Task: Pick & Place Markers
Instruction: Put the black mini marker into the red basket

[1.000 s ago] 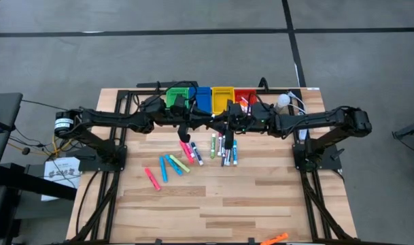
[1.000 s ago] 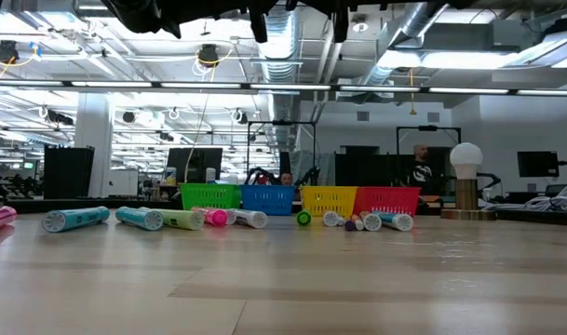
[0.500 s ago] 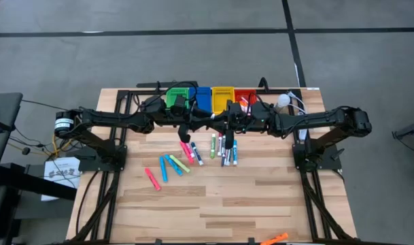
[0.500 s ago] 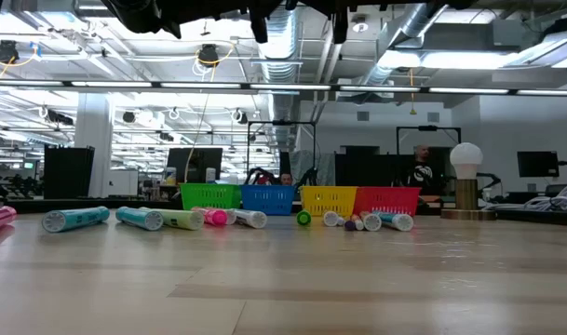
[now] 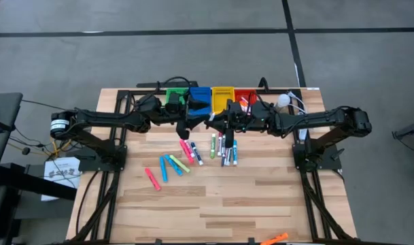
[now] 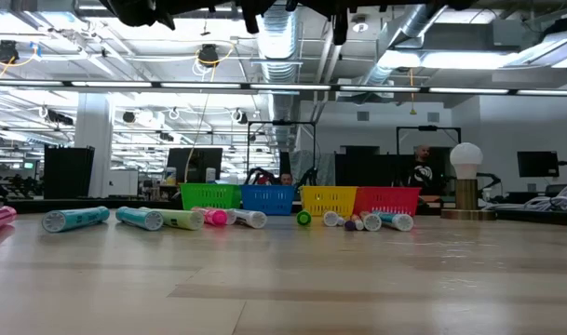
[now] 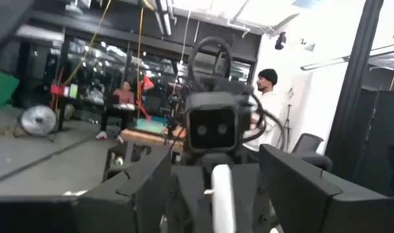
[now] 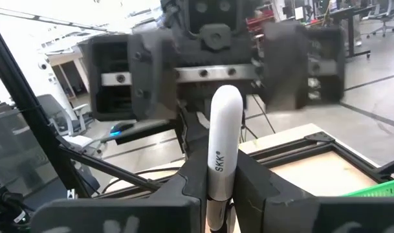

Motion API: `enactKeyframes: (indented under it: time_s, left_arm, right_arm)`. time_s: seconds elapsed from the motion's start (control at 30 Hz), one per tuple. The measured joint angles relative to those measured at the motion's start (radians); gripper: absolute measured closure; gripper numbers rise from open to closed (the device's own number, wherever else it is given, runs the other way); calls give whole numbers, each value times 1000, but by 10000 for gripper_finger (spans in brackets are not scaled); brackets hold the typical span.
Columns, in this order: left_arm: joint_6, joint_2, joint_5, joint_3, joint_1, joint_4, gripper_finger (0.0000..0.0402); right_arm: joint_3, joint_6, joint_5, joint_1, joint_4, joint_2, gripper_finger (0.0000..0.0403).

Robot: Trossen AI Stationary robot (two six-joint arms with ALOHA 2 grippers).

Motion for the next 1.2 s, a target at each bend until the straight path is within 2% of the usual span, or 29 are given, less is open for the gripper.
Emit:
enactKeyframes:
  time_s: [0.27, 0.6, 0.77, 0.97, 1.2]
  left_arm:
    - [10, -72, -16, 0, 21, -80, 173]
    - [10, -196, -16, 0, 101, -349, 184]
    - [9, -234, -16, 0, 132, -453, 186]
    - [10, -271, -16, -38, 133, -460, 187]
    - [9, -310, -16, -96, 133, -459, 186]
  right_arm:
    - [0, -1, -4, -30, -31, 0, 370]
    - [0, -14, -4, -124, -156, 0, 371]
    - [0, -19, -4, -202, -270, 0, 361]
    - [0, -67, 11, -322, -470, 0, 369]
    - [0, -70, 105, -479, -722, 2, 352]
